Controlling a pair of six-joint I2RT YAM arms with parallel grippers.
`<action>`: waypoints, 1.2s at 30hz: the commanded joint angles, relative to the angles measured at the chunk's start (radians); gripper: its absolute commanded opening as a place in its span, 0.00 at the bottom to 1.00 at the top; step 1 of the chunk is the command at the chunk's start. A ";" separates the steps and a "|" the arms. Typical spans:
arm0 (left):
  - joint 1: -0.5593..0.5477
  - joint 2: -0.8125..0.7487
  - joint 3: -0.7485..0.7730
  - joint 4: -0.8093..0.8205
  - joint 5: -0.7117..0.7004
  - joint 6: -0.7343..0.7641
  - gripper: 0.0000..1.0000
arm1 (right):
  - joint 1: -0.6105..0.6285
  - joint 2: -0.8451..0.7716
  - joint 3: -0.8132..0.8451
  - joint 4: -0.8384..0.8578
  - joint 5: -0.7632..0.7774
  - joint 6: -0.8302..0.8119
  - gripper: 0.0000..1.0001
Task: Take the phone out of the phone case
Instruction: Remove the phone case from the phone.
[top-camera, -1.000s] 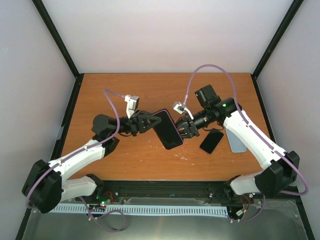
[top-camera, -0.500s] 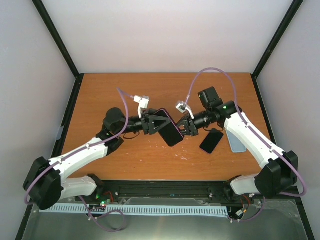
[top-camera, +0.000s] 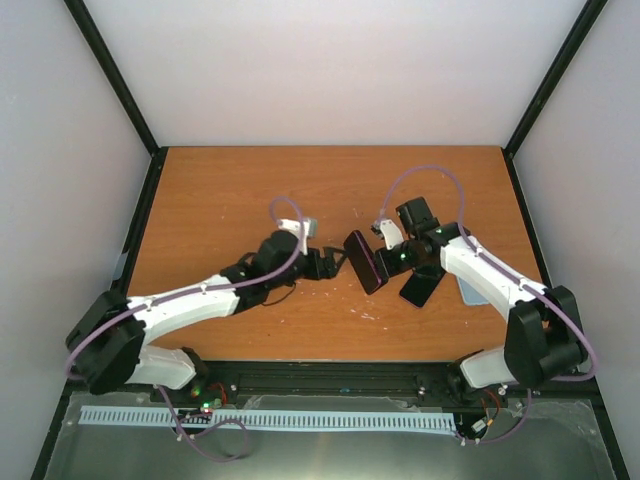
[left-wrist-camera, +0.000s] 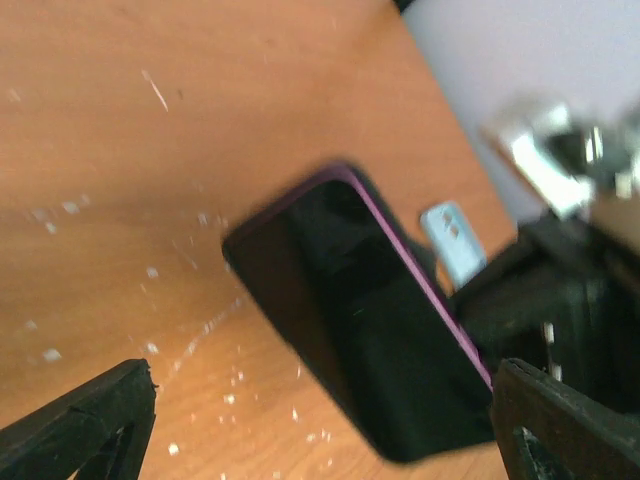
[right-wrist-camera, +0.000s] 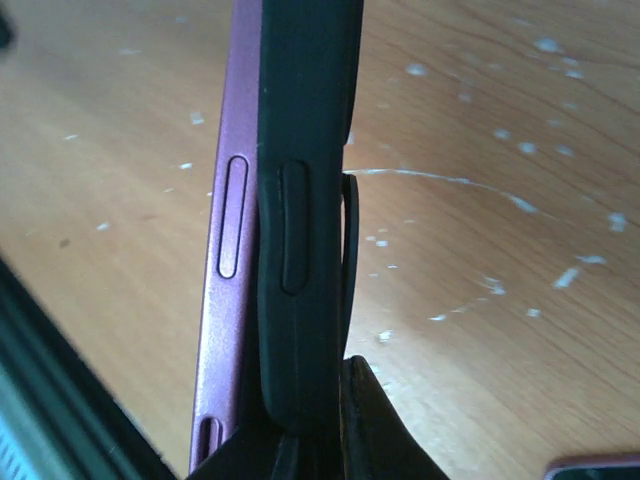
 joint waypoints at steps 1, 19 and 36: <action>-0.141 0.083 0.051 -0.028 -0.195 0.094 0.91 | -0.003 0.036 0.034 0.066 0.169 0.158 0.03; -0.367 0.374 0.126 0.201 -0.434 0.203 0.90 | -0.005 0.111 0.049 0.057 0.141 0.267 0.03; -0.370 0.504 0.229 0.080 -0.617 0.201 0.68 | -0.016 0.109 0.028 0.063 0.107 0.285 0.03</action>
